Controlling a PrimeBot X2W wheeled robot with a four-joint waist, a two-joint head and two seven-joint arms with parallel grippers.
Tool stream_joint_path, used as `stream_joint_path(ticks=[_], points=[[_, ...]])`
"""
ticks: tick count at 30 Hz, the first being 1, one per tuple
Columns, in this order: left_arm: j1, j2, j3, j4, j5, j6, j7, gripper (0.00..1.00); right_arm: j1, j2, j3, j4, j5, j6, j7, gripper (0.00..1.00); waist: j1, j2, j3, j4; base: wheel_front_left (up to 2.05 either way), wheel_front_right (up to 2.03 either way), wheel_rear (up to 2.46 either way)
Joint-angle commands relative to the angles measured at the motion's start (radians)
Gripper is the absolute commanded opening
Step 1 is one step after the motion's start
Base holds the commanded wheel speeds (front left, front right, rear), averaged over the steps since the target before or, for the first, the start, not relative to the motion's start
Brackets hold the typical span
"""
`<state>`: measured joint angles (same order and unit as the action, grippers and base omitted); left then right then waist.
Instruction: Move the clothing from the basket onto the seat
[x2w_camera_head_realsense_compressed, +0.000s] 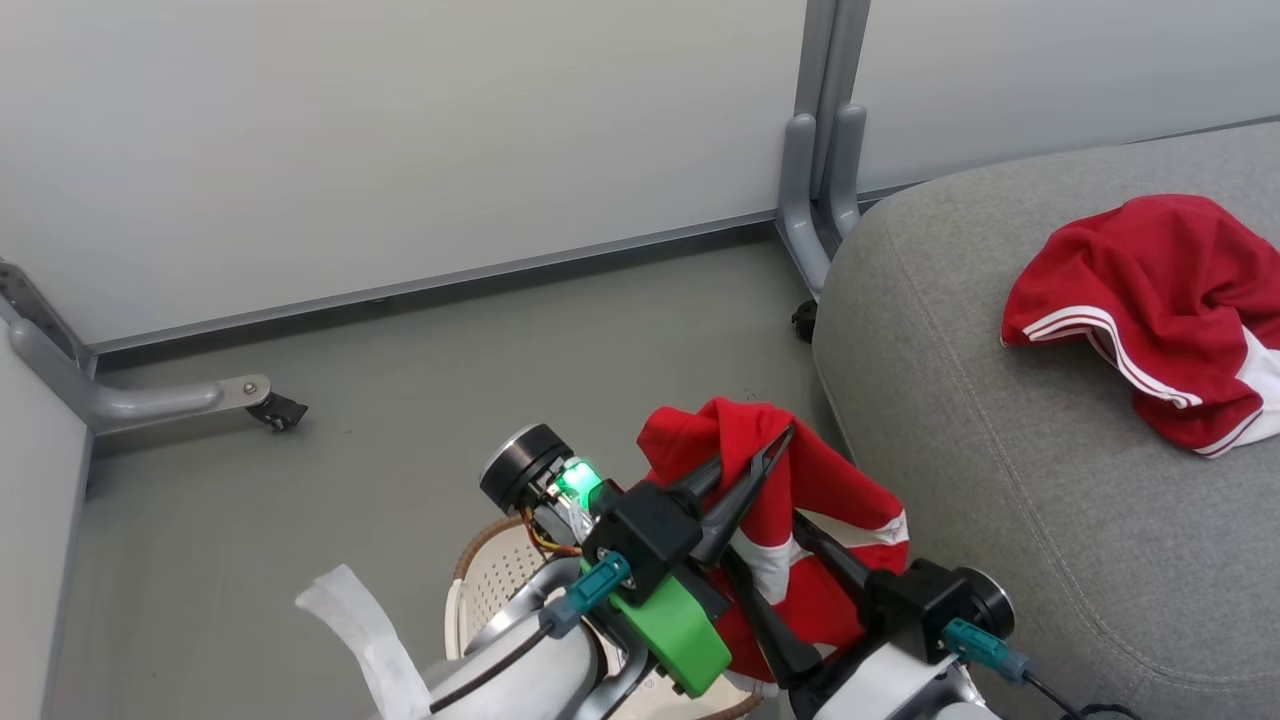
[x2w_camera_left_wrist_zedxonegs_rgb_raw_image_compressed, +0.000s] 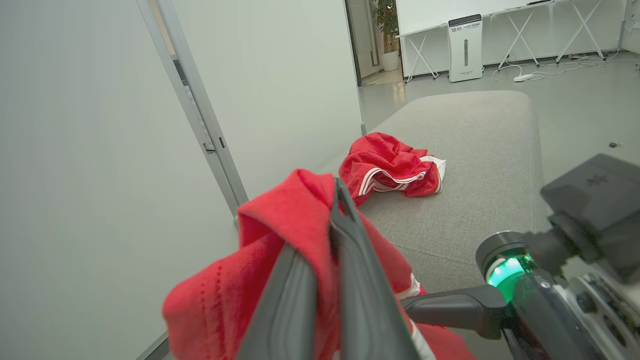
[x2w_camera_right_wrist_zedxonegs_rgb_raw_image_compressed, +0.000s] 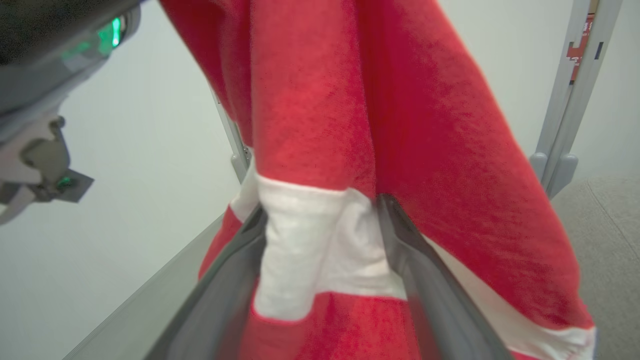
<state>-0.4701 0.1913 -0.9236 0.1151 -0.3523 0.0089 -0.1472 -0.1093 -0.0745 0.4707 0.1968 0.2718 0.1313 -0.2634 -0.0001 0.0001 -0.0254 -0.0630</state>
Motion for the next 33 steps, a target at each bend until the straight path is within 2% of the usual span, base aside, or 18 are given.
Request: stream_joint_path(ticks=[1, 4, 5, 6, 7, 26, 27, 28, 33], points=[[-0.013, -0.002, -0.002, -0.005, 0.000, -0.002, 0.001, 0.00, 0.017, -0.001, -0.003, 0.025, 0.002, -0.001, -0.002, 1.00, 0.0001, -0.0001, -0.001, 0.002, 0.00, 0.00, 0.00], [-0.010, 0.000, -0.007, -0.009, -0.001, -0.001, 0.004, 0.00, 0.010, -0.006, 0.008, 0.063, 0.007, -0.001, -0.002, 1.00, 0.0001, -0.0001, -0.002, 0.002, 0.00, 0.00, 0.00], [-0.010, 0.000, -0.008, -0.010, -0.002, -0.001, 0.004, 0.00, 0.008, -0.007, 0.008, 0.069, 0.009, -0.001, -0.002, 0.58, 0.0001, -0.0001, -0.002, 0.002, 0.00, 0.00, 0.00], [-0.009, 0.002, -0.010, -0.012, -0.003, -0.001, 0.006, 0.00, 0.007, -0.009, 0.010, 0.074, 0.010, -0.001, -0.002, 0.37, 0.0001, -0.0001, -0.002, 0.002, 0.00, 0.00, 0.00], [-0.009, 0.004, -0.010, -0.013, -0.004, -0.001, 0.007, 0.00, 0.005, -0.011, 0.011, 0.075, 0.010, -0.001, -0.002, 0.00, 0.0001, -0.0001, -0.002, 0.002, 0.00, 0.00, 0.00], [0.010, 0.009, -0.029, 0.022, -0.030, 0.003, 0.012, 0.00, 0.036, -0.027, 0.008, 0.060, 0.031, -0.001, -0.002, 0.00, 0.0001, -0.0001, -0.006, 0.004, 0.00, 0.00, 0.00], [0.010, 0.009, -0.030, 0.023, -0.029, 0.004, 0.011, 0.39, 0.036, -0.027, 0.008, 0.059, 0.032, -0.001, -0.002, 0.00, 0.0001, -0.0001, -0.007, 0.003, 0.00, 0.00, 0.00], [0.008, 0.011, -0.034, 0.025, -0.024, 0.003, 0.012, 1.00, 0.036, -0.026, 0.008, 0.058, 0.032, -0.001, -0.002, 0.00, 0.0001, -0.0001, -0.007, 0.002, 0.00, 0.00, 0.00], [0.006, 0.015, -0.040, 0.034, -0.016, 0.009, 0.006, 1.00, 0.036, -0.027, 0.002, 0.052, 0.029, -0.001, -0.002, 0.00, 0.0001, -0.0001, -0.008, 0.000, 0.00, 0.00, 0.00]])
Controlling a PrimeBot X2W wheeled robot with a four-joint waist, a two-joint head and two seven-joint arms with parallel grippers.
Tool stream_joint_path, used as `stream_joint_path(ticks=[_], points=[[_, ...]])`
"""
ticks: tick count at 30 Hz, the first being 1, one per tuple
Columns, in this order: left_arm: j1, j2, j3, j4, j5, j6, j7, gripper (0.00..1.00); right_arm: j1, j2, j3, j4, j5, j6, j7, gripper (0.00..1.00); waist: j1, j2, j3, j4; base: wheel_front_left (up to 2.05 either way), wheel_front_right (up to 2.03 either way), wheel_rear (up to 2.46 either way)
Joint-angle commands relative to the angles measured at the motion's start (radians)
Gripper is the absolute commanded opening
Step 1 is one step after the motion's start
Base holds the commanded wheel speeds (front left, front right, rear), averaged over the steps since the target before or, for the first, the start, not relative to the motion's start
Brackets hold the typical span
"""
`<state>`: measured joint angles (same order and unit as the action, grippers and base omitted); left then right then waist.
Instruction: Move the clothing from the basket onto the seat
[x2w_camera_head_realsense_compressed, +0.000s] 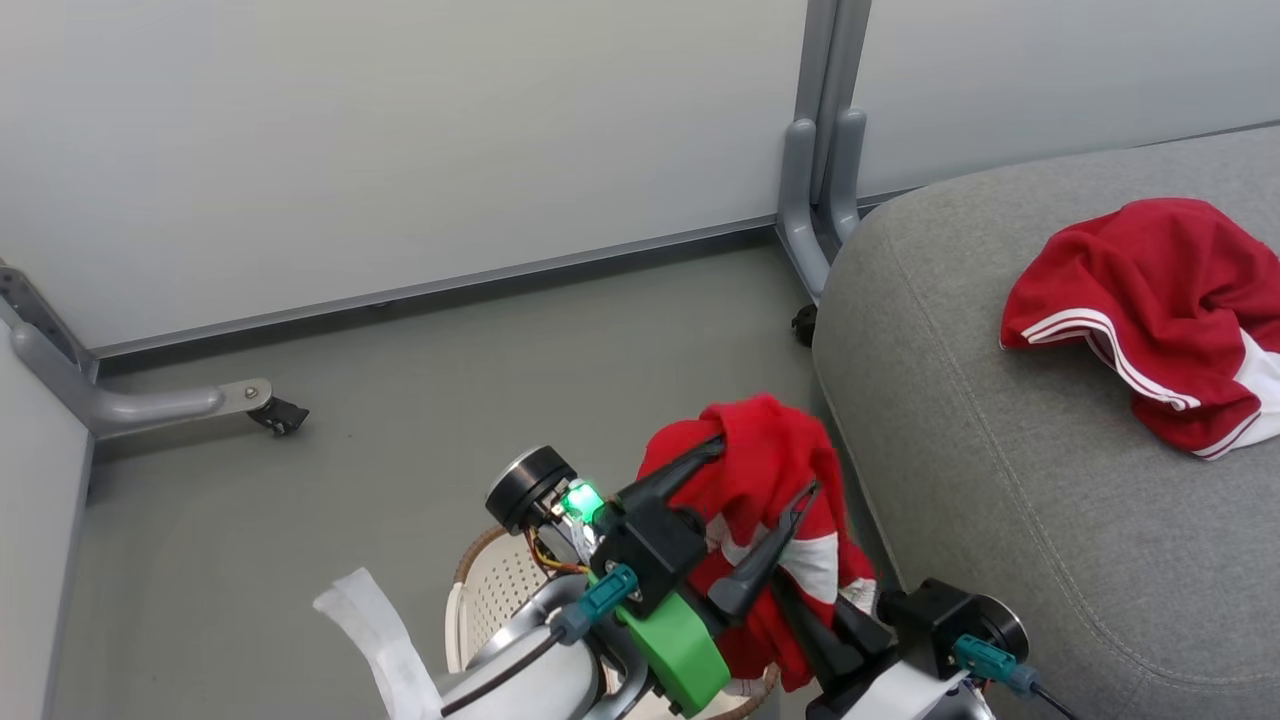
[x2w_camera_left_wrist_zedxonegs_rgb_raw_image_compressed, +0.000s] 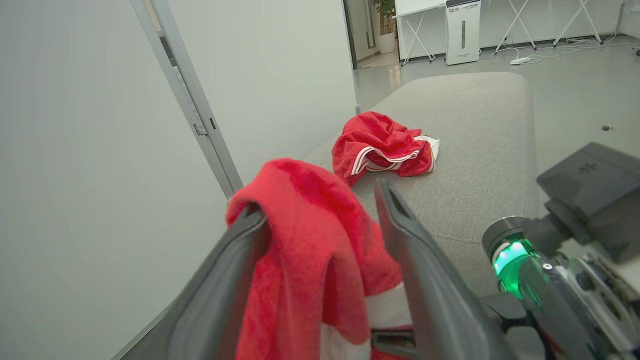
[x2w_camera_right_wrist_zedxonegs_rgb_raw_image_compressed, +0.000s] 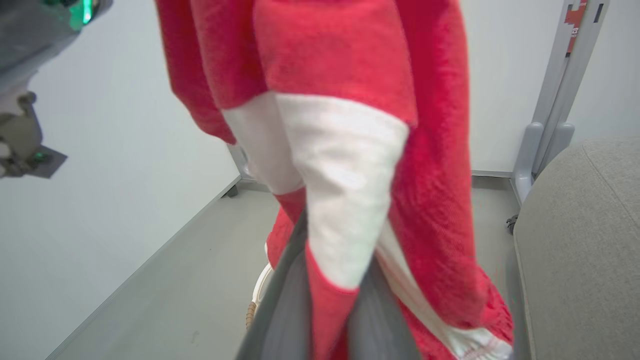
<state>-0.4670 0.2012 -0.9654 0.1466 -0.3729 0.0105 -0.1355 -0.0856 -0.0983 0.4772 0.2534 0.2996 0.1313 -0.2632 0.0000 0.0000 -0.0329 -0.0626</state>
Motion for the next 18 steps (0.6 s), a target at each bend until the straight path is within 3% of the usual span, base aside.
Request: stream_joint_path(ticks=[1, 18], points=[[0.004, 0.004, 0.000, 0.004, 0.003, 0.008, -0.005, 1.00, 0.013, -0.003, -0.006, -0.005, 0.001, -0.001, -0.002, 0.00, 0.0000, 0.0000, -0.001, -0.001, 0.00, 0.00, 0.00], [0.029, 0.034, 0.011, 0.016, -0.006, 0.039, -0.044, 1.00, -0.011, -0.015, -0.064, -0.047, -0.024, -0.001, -0.002, 0.00, 0.0000, 0.0000, 0.019, -0.039, 0.00, 0.00, 0.00]])
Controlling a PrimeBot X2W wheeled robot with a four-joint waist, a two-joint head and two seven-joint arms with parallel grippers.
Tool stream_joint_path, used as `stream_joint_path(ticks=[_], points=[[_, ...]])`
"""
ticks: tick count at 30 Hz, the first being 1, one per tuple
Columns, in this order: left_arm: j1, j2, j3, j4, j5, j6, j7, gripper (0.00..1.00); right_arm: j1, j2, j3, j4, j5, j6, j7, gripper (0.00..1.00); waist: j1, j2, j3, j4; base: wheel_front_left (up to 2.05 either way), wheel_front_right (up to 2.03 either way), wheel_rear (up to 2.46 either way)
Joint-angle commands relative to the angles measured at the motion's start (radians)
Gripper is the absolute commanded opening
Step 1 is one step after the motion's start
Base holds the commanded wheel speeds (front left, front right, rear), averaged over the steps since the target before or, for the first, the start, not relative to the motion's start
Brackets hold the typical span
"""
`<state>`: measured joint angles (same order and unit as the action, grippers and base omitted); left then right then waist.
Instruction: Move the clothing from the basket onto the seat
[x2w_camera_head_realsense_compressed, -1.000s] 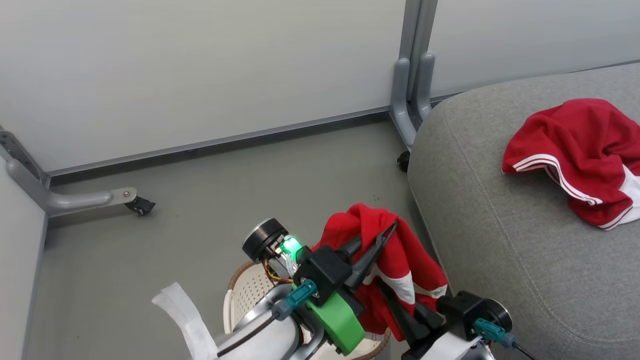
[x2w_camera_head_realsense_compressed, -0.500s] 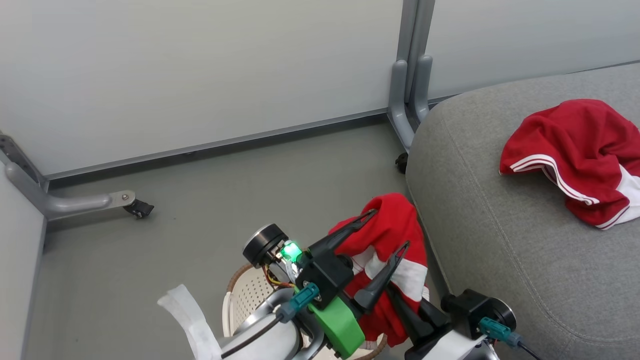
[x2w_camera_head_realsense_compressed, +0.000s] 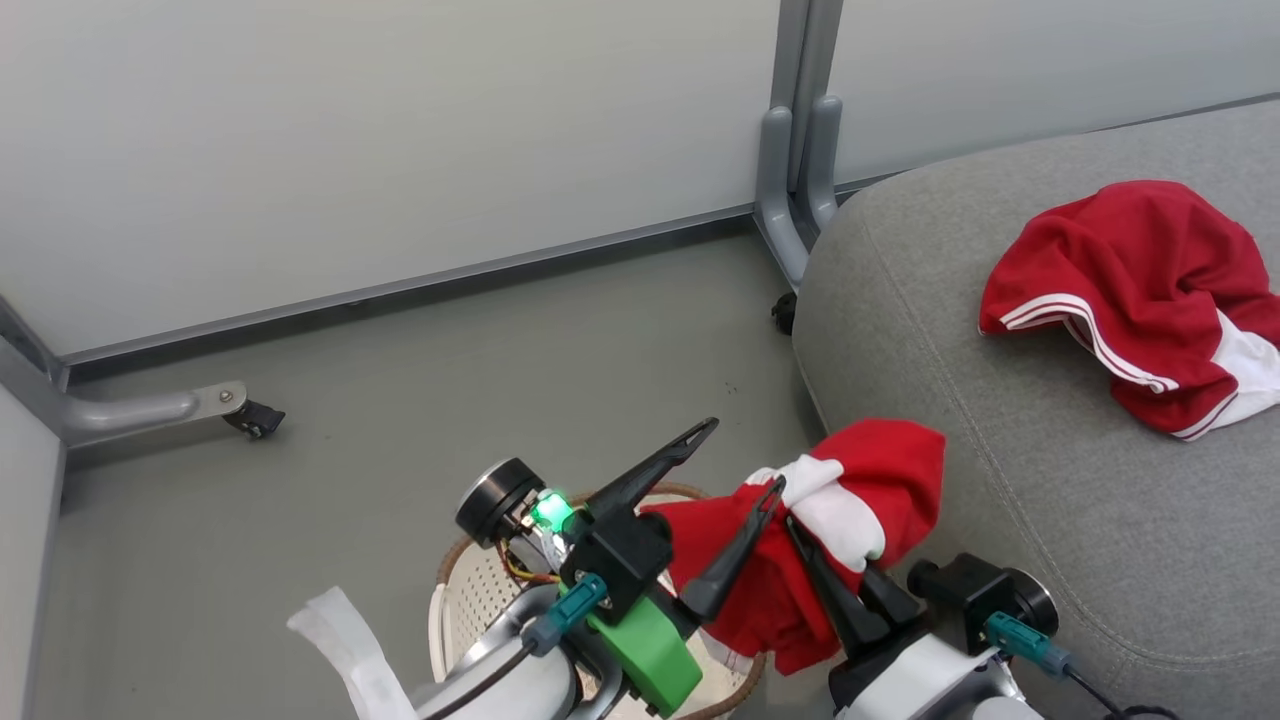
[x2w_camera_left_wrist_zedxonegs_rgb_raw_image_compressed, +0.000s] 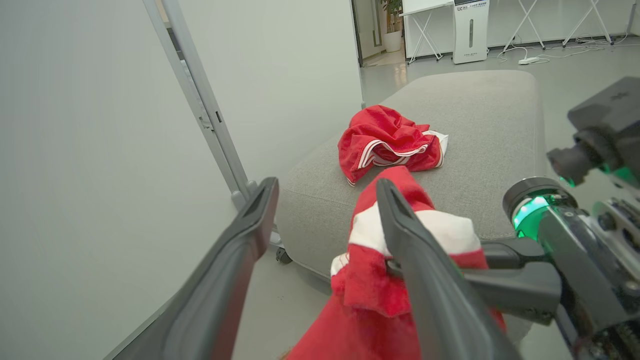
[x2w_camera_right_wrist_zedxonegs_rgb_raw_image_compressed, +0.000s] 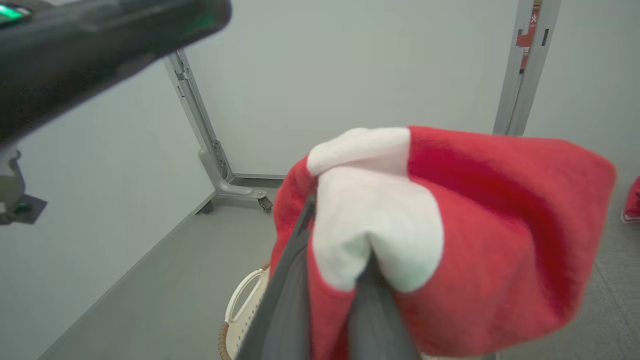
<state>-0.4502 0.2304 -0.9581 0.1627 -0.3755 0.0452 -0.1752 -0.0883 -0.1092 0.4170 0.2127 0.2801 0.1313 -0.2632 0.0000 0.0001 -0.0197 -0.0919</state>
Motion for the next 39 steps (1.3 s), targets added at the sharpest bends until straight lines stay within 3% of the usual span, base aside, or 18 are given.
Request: stream_joint_path(ticks=[1, 16, 31, 39], points=[[0.021, 0.010, 0.007, 0.002, -0.010, 0.007, -0.006, 1.00, -0.010, -0.006, -0.006, -0.010, -0.007, -0.001, -0.002, 0.00, 0.0000, -0.0001, 0.009, -0.018, 0.00, 0.00, 0.00], [0.108, 0.091, 0.038, 0.009, -0.010, 0.059, -0.065, 1.00, -0.010, -0.033, -0.091, -0.109, -0.040, -0.001, -0.002, 0.00, 0.0000, -0.0001, 0.085, -0.194, 0.00, 0.00, 0.00], [0.085, 0.125, 0.056, 0.012, 0.004, 0.055, -0.082, 1.00, 0.013, -0.016, -0.187, -0.181, -0.063, -0.001, -0.002, 0.00, 0.0000, -0.0001, 0.210, -0.409, 0.00, 0.00, 0.00], [0.025, 0.133, 0.034, -0.012, 0.047, 0.042, -0.060, 1.00, -0.023, -0.003, -0.286, -0.228, -0.049, -0.001, -0.002, 0.00, 0.0000, -0.0001, 0.301, -0.454, 0.00, 0.00, 0.00]])
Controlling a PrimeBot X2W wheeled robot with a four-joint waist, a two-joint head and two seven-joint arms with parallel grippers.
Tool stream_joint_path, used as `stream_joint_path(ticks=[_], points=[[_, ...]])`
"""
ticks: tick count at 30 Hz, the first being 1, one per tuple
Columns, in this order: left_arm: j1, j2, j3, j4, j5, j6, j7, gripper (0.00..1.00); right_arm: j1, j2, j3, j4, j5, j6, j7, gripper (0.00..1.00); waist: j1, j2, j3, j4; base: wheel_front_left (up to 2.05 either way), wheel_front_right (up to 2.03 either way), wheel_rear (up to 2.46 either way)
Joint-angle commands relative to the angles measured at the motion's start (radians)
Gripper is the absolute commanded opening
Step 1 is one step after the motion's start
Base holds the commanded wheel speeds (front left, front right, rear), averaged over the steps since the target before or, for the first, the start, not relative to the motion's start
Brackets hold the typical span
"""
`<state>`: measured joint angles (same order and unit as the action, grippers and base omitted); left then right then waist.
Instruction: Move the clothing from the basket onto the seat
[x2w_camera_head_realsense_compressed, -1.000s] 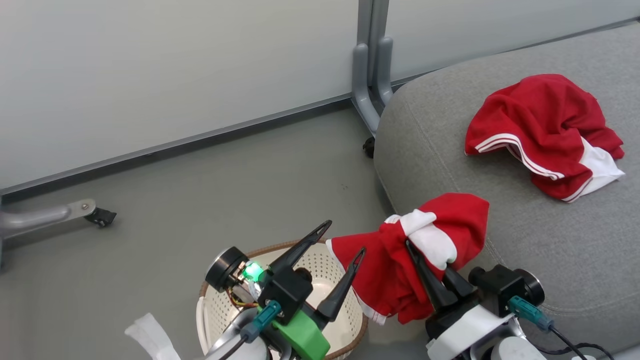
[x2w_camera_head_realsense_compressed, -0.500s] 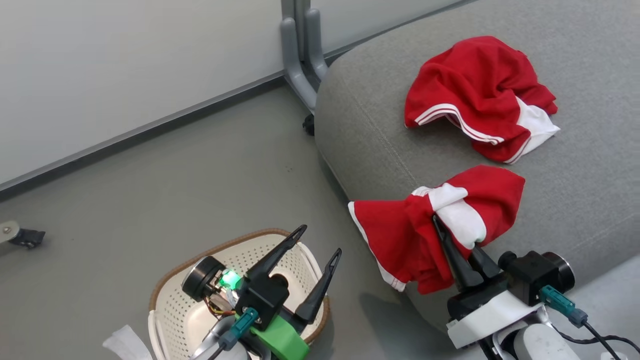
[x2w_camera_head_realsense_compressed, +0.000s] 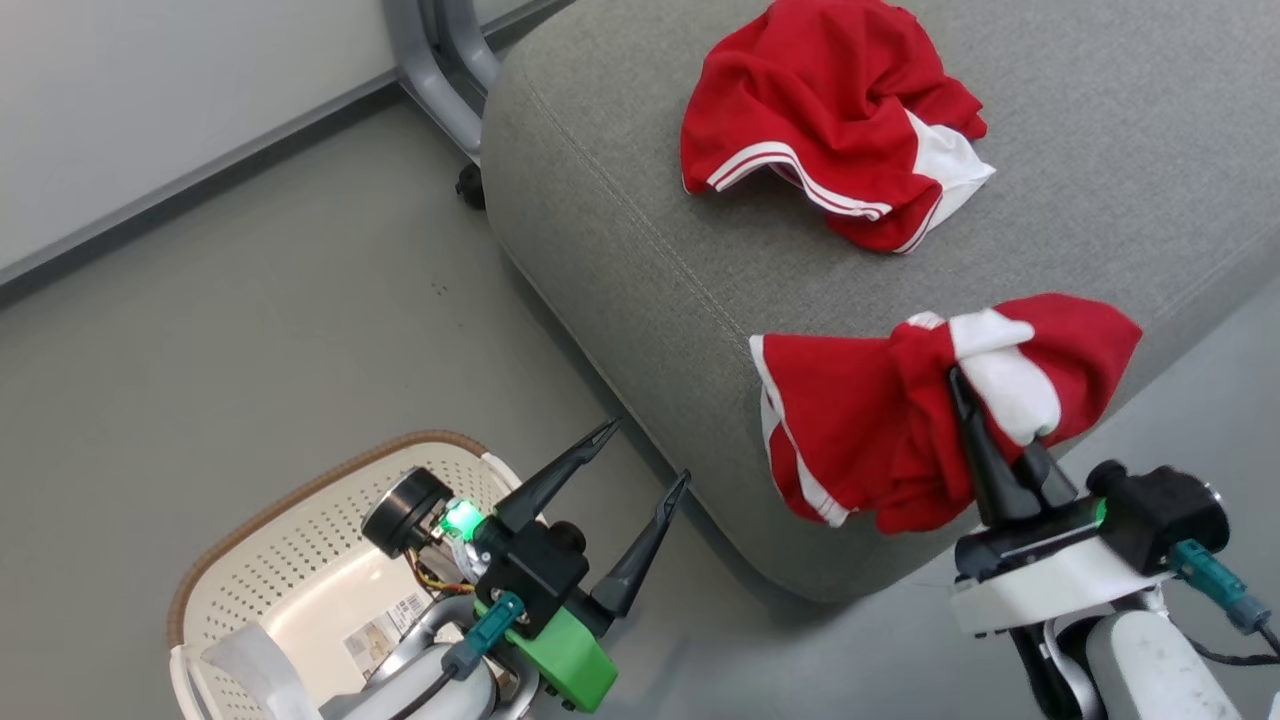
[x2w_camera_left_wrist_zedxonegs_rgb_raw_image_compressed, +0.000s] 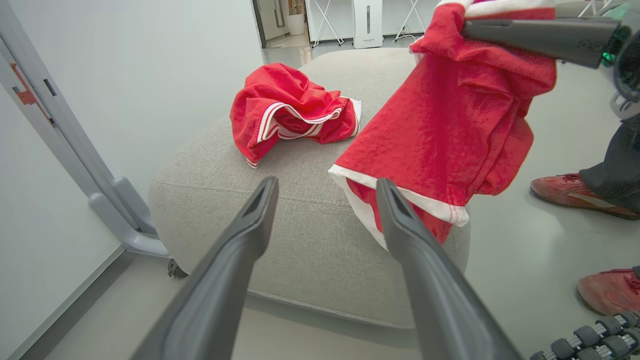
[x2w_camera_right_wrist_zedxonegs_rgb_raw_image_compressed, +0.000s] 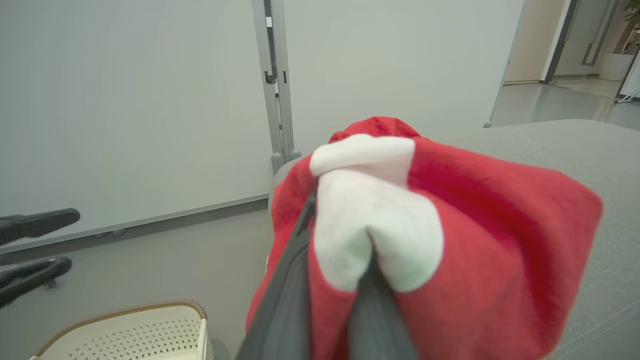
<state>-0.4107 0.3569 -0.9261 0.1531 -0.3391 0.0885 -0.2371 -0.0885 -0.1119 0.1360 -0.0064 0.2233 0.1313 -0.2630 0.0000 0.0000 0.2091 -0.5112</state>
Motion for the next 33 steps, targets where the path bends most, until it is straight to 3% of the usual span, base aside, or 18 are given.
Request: stream_joint_path(ticks=[1, 8, 17, 24, 30, 31, 32, 33], points=[[-0.021, 0.006, 0.001, -0.007, 0.015, -0.002, 0.005, 1.00, -0.034, -0.003, -0.016, -0.016, 0.010, -0.001, -0.002, 0.00, 0.0000, 0.0000, 0.088, -0.034, 0.00, 0.00, 0.00], [-0.090, 0.019, -0.009, -0.042, 0.041, -0.018, 0.040, 1.00, -0.204, -0.057, -0.143, -0.097, 0.048, -0.001, -0.002, 0.00, 0.0000, 0.0000, 0.242, 0.026, 0.00, 0.00, 0.00], [-0.187, 0.051, -0.020, -0.089, 0.084, -0.047, 0.084, 1.00, -0.544, -0.203, -0.303, -0.111, 0.132, -0.001, -0.002, 0.00, 0.0000, 0.0000, 0.433, 0.137, 0.00, 0.00, 0.00], [-0.242, 0.050, -0.027, -0.102, 0.110, -0.059, 0.090, 1.00, -0.663, -0.255, -0.392, 0.098, 0.249, -0.001, -0.002, 0.00, 0.0000, 0.0000, 0.512, 0.207, 0.00, 0.00, 0.00], [-0.240, 0.049, -0.027, -0.094, 0.114, -0.045, 0.067, 1.00, -0.626, -0.268, -0.412, 0.346, 0.213, -0.001, -0.003, 0.00, 0.0000, 0.0000, 0.517, 0.231, 0.00, 0.00, 0.00], [-0.239, 0.051, -0.025, -0.094, 0.119, -0.038, 0.062, 1.00, -0.625, -0.261, -0.424, 0.376, 0.213, -0.001, -0.003, 0.42, 0.0000, 0.0000, 0.515, 0.231, 0.00, 0.00, 0.00], [-0.237, 0.053, -0.023, -0.093, 0.121, -0.031, 0.059, 1.00, -0.624, -0.250, -0.434, 0.393, 0.219, -0.001, -0.002, 1.00, 0.0000, 0.0000, 0.512, 0.229, 0.00, 0.00, 0.00], [-0.232, 0.052, -0.018, -0.093, 0.122, -0.020, 0.054, 1.00, -0.620, -0.235, -0.457, 0.413, 0.232, -0.001, -0.002, 1.00, 0.0000, 0.0000, 0.506, 0.226, 0.00, 0.00, 0.00]])
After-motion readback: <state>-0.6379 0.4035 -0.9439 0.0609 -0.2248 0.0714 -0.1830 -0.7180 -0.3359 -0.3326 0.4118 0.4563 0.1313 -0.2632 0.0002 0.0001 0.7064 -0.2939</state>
